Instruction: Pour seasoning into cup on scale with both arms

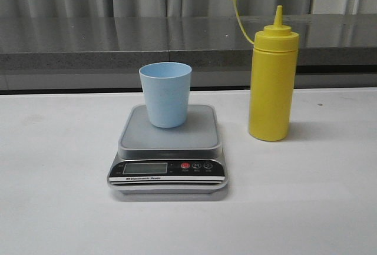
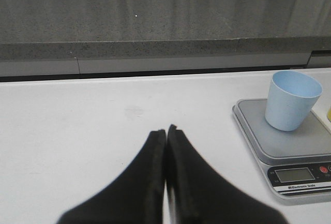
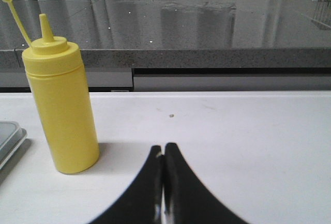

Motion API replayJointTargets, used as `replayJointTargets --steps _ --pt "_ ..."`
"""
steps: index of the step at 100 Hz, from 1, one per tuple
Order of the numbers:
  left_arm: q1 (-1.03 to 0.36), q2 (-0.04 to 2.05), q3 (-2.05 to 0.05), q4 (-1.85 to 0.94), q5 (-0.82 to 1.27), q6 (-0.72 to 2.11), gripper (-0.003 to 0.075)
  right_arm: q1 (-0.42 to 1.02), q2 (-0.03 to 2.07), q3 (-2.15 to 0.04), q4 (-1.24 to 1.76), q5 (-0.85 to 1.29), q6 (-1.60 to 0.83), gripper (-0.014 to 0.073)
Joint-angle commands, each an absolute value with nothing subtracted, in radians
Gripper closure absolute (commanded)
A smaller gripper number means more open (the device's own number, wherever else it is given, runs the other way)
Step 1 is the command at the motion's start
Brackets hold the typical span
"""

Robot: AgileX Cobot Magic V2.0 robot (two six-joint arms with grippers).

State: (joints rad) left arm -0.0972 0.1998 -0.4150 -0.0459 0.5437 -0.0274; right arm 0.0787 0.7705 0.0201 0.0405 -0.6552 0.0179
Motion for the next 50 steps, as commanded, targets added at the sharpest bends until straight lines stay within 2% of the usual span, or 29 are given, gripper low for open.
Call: replayJointTargets --steps 1,14,50 --pt "-0.096 0.208 -0.440 -0.049 0.464 -0.035 0.0741 0.058 0.734 0.010 0.000 -0.711 0.007 0.0662" --pt "-0.096 0.208 -0.440 -0.049 0.464 -0.035 0.0741 0.057 0.639 0.010 0.000 -0.667 0.019 0.0662" --pt "-0.096 0.208 -0.440 -0.049 0.464 -0.035 0.0741 0.057 0.400 0.010 -0.061 -0.371 0.026 0.0662"
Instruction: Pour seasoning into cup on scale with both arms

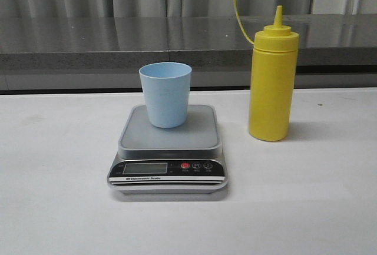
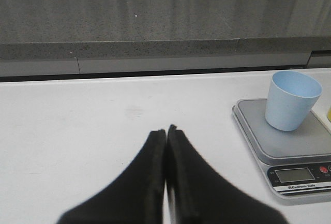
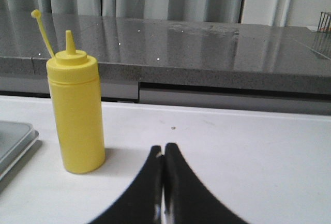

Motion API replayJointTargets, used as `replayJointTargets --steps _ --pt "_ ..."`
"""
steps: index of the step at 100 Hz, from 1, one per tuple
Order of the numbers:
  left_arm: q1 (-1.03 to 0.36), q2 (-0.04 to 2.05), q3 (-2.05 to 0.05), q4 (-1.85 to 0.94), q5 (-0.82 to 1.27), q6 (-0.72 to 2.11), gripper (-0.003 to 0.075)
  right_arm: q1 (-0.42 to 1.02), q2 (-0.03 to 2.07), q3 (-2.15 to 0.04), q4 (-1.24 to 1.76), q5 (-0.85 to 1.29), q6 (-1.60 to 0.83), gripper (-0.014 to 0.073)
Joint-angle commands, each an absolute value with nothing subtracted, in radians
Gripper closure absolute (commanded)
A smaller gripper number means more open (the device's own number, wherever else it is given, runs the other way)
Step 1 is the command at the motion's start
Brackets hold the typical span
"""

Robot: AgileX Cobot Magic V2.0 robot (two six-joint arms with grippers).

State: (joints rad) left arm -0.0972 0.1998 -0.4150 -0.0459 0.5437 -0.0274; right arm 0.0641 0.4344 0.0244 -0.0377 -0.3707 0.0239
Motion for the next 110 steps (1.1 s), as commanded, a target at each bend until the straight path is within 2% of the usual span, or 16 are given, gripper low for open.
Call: replayJointTargets --steps 1,74,110 --pt "-0.096 0.208 -0.440 -0.049 0.464 -0.035 0.0741 0.057 0.397 0.010 -0.061 -0.368 0.026 0.0662" --pt "-0.096 0.208 -0.440 -0.049 0.464 -0.035 0.0741 0.057 -0.038 0.010 -0.090 -0.076 0.090 0.0662" --pt "-0.096 0.208 -0.440 -0.049 0.464 -0.035 0.0741 0.057 -0.033 0.010 -0.087 -0.049 0.106 0.0662"
